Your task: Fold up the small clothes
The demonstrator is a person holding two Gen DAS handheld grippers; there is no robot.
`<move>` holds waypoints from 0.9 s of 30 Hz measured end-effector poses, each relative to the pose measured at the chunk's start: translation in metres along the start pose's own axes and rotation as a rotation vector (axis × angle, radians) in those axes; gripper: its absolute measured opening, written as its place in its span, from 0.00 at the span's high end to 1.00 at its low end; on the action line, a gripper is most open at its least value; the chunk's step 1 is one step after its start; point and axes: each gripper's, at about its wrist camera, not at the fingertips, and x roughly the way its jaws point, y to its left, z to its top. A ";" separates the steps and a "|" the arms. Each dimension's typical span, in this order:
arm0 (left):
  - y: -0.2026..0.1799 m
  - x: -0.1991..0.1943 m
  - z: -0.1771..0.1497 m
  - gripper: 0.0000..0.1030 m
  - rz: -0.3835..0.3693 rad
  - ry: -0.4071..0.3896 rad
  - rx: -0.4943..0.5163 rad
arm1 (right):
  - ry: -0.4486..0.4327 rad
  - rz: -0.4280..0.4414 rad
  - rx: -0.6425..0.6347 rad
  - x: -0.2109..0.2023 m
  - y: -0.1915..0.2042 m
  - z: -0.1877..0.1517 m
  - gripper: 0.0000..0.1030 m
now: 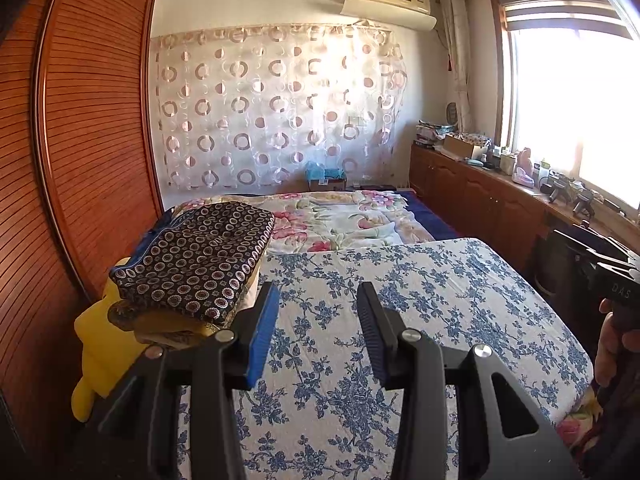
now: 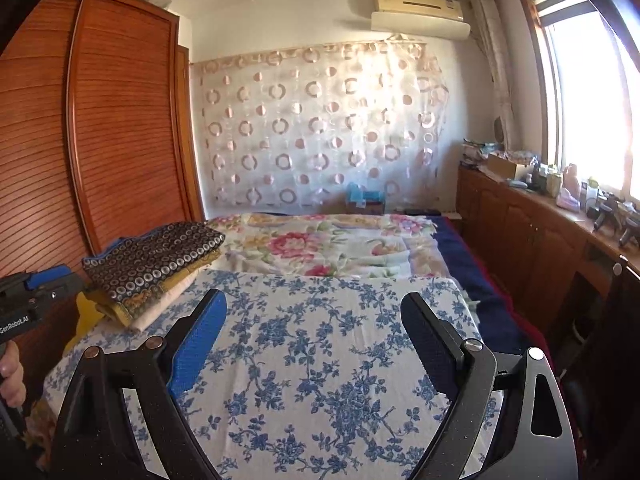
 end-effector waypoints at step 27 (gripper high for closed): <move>0.000 -0.005 0.002 0.60 0.003 -0.009 -0.004 | -0.001 -0.002 -0.002 0.000 0.003 0.000 0.12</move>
